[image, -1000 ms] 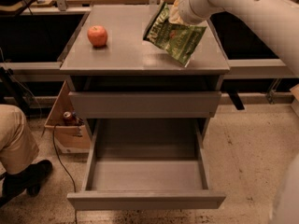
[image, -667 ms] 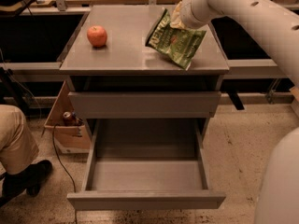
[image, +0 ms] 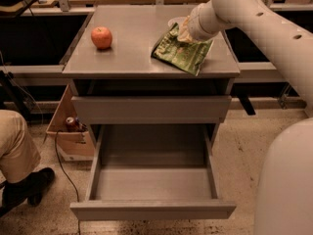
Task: Pick green jalapeno chip bag from middle drawer and place on counter
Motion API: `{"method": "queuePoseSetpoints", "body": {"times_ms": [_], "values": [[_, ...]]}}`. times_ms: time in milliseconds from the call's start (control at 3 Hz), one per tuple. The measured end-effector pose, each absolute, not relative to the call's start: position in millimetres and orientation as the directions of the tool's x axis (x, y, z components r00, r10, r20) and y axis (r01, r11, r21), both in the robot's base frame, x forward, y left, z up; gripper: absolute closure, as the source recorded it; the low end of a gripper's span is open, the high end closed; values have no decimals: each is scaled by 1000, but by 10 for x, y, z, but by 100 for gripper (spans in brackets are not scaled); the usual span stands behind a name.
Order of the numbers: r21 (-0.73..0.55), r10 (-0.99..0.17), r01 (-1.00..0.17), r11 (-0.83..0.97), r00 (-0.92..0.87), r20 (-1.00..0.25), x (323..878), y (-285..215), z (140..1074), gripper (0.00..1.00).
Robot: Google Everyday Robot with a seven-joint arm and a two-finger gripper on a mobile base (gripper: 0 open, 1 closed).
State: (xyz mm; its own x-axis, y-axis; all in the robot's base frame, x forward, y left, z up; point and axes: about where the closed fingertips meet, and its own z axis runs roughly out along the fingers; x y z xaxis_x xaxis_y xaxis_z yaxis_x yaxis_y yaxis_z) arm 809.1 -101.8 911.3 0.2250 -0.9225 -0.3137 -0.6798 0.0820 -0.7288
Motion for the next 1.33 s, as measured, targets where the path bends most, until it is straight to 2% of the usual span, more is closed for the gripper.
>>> {"method": "queuePoseSetpoints", "body": {"times_ms": [667, 1000, 1333], "values": [[-714, -917, -696, 80, 229, -326, 8108, -996, 9042, 6], [-731, -922, -679, 72, 233, -308, 8113, -1061, 9213, 0], [-757, -935, -649, 71, 221, -277, 8037, -1234, 9534, 0]]}}
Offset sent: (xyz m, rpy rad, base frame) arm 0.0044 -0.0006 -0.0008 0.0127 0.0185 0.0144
